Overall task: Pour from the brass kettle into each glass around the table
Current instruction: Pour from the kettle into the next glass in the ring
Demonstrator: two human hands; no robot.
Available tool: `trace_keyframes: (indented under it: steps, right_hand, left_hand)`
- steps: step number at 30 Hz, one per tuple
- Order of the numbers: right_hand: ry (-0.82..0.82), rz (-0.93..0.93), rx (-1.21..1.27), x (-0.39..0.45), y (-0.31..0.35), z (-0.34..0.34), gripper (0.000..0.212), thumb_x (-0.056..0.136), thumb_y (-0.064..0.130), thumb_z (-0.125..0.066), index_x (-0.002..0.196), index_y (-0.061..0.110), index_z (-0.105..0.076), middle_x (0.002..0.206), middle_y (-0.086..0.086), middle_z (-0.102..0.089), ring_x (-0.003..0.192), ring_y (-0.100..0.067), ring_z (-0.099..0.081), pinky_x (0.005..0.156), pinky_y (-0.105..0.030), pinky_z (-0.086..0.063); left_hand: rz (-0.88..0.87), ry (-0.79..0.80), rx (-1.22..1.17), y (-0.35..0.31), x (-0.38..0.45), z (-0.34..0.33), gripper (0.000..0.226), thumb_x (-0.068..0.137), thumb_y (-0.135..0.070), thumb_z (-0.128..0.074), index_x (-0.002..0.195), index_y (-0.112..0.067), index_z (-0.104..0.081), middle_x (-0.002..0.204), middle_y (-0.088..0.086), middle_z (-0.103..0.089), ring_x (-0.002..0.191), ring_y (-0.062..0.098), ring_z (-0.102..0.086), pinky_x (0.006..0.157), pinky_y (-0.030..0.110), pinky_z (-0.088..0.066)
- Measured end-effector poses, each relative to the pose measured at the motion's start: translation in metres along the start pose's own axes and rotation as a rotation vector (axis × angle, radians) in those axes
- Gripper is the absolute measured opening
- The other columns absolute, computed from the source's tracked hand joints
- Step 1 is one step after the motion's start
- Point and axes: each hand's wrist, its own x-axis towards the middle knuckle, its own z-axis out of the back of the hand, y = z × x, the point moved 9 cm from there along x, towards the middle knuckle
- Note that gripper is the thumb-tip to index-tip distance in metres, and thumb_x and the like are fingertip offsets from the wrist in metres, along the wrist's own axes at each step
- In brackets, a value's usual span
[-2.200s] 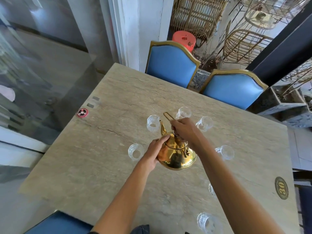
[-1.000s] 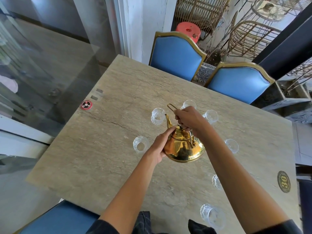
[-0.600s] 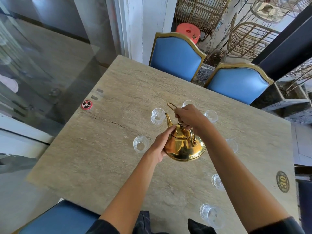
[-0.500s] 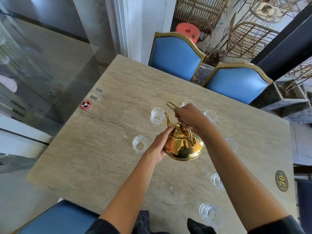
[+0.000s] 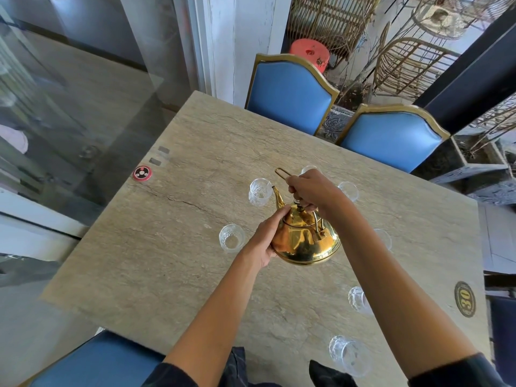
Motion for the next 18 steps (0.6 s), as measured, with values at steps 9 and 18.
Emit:
trace_keyframes:
  steps: [9, 18]
  right_hand:
    - [0.005, 0.004, 0.009, -0.0029, -0.0005, 0.0014, 0.027, 0.100, 0.013, -0.050, 0.074, 0.007, -0.057, 0.060, -0.005, -0.043, 0.046, -0.013, -0.031, 0.038, -0.017, -0.022]
    - [0.014, 0.001, 0.001, -0.0057, -0.0012, 0.0026, 0.028, 0.100, 0.014, -0.049, 0.074, 0.007, -0.056, 0.061, -0.006, -0.042, 0.046, -0.013, -0.031, 0.038, -0.018, -0.022]
  left_hand:
    - [0.004, 0.007, 0.011, -0.0016, -0.0074, -0.0030, 0.066, 0.091, -0.079, -0.072, 0.134, -0.029, -0.079, 0.124, 0.004, -0.086, 0.124, 0.028, -0.077, 0.113, 0.057, -0.058]
    - [0.003, 0.022, 0.006, -0.0010, -0.0087, -0.0060, 0.066, 0.091, -0.078, -0.072, 0.133, -0.028, -0.079, 0.125, 0.005, -0.085, 0.125, 0.029, -0.077, 0.114, 0.058, -0.058]
